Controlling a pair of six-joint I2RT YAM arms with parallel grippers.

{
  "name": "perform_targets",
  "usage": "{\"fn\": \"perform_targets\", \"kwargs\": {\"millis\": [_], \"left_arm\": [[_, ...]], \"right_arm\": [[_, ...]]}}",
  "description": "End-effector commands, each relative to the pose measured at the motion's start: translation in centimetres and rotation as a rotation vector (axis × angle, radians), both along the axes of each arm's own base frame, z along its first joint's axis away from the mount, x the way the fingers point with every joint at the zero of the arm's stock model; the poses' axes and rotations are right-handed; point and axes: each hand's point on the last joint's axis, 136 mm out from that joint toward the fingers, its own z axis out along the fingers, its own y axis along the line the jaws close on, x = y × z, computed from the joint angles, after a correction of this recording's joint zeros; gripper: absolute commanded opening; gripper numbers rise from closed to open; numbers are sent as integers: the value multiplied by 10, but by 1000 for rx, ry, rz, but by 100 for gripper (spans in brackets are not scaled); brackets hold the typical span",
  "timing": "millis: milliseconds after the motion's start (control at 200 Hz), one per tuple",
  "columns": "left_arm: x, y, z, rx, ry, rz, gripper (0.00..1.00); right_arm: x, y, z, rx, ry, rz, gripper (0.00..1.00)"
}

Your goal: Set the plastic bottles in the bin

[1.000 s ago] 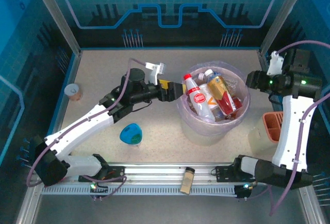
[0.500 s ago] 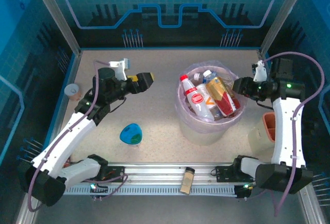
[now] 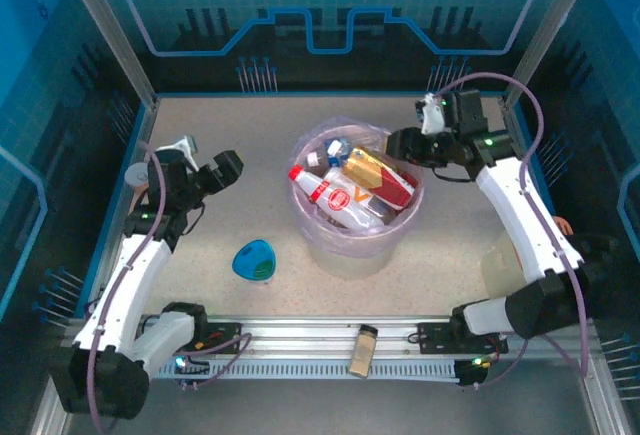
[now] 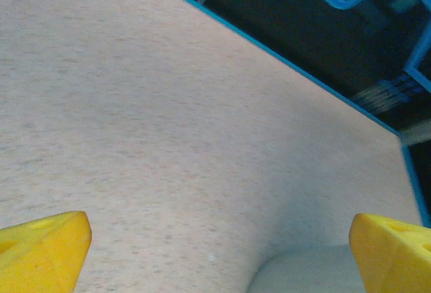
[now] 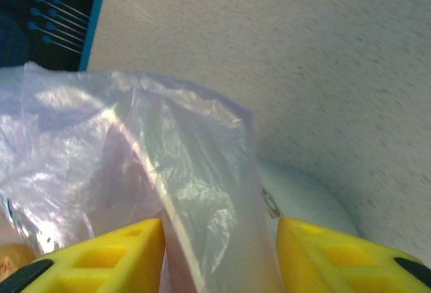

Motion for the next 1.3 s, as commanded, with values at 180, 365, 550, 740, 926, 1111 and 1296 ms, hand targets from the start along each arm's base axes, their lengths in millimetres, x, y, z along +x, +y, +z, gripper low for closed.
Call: {"fn": "perform_targets", "kwargs": {"millis": [180,365,550,740,926,1111,1296], "left_arm": [[-6,33,-56,89,118,92,99],[-5,38,-64,140,109,88,99],[-5,48,-82,218,85,104,99],[3,68,-105,311,74,184,99],[19,71,-105,368,-9,187,99],[31,71,-125,408,-11,160,99],[49,74,-122,438,-72,166,99]], "right_arm": [[34,34,39,38,-109,41,53],[40,-19,74,-33,-201,-58,88],[52,-88,56,-214,-253,-204,100],[70,-136,-17,-446,-271,-315,100],[71,-144,-103,-564,-198,-250,100],[65,-151,-154,-648,-169,-240,100],[50,-157,-198,-693,-165,-243,100]]}}
